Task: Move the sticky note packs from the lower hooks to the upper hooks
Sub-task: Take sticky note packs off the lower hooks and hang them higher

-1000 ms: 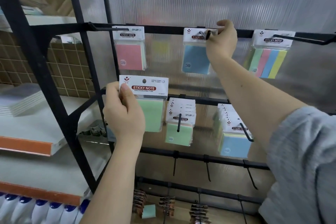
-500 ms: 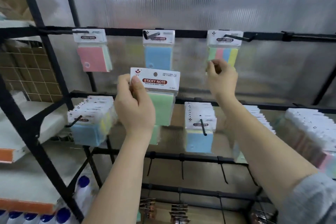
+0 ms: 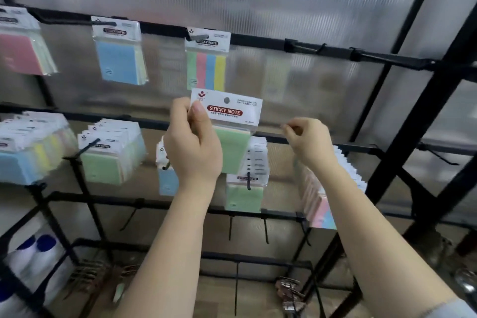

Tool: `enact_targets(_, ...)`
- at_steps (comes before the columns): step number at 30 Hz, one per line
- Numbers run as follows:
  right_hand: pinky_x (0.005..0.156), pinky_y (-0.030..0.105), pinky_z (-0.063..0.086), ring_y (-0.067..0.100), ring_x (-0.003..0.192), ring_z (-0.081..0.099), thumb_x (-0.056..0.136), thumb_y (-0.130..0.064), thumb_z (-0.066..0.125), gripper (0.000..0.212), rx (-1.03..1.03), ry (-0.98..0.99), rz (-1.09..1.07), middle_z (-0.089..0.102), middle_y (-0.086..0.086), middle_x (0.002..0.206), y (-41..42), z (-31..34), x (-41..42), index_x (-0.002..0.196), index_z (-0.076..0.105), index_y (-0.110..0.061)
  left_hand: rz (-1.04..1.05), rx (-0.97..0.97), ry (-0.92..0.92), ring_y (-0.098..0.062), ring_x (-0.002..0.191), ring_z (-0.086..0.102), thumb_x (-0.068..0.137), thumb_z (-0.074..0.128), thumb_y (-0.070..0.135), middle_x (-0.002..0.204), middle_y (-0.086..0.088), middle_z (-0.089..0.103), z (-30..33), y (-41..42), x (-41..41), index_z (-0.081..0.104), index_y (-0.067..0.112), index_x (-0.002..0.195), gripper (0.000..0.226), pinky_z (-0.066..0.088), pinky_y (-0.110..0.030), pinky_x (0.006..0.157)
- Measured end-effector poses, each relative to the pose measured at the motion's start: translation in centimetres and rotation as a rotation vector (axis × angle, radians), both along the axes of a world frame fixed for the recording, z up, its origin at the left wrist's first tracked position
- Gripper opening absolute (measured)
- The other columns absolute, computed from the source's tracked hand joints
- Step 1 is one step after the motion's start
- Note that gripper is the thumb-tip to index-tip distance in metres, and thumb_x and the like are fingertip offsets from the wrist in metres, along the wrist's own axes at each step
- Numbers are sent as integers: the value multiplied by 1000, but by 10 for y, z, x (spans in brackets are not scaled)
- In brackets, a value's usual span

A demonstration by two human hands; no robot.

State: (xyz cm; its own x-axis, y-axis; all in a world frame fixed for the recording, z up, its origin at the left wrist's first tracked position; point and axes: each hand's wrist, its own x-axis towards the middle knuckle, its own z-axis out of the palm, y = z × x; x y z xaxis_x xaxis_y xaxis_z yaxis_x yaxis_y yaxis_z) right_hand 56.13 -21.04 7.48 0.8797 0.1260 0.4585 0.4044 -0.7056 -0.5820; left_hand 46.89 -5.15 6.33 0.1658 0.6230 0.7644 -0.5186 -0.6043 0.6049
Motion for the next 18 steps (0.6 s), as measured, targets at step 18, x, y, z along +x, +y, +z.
enact_targets(18,57,25,34,16,65,48,88,-12,51,31,9,260,-120,53,-7,60,-87,-40,-24,59,53,-22,-359,33,29,-10,56,38,91,60,26,59,2,44,48,-61,19,43,23,75,24,32,-28,52)
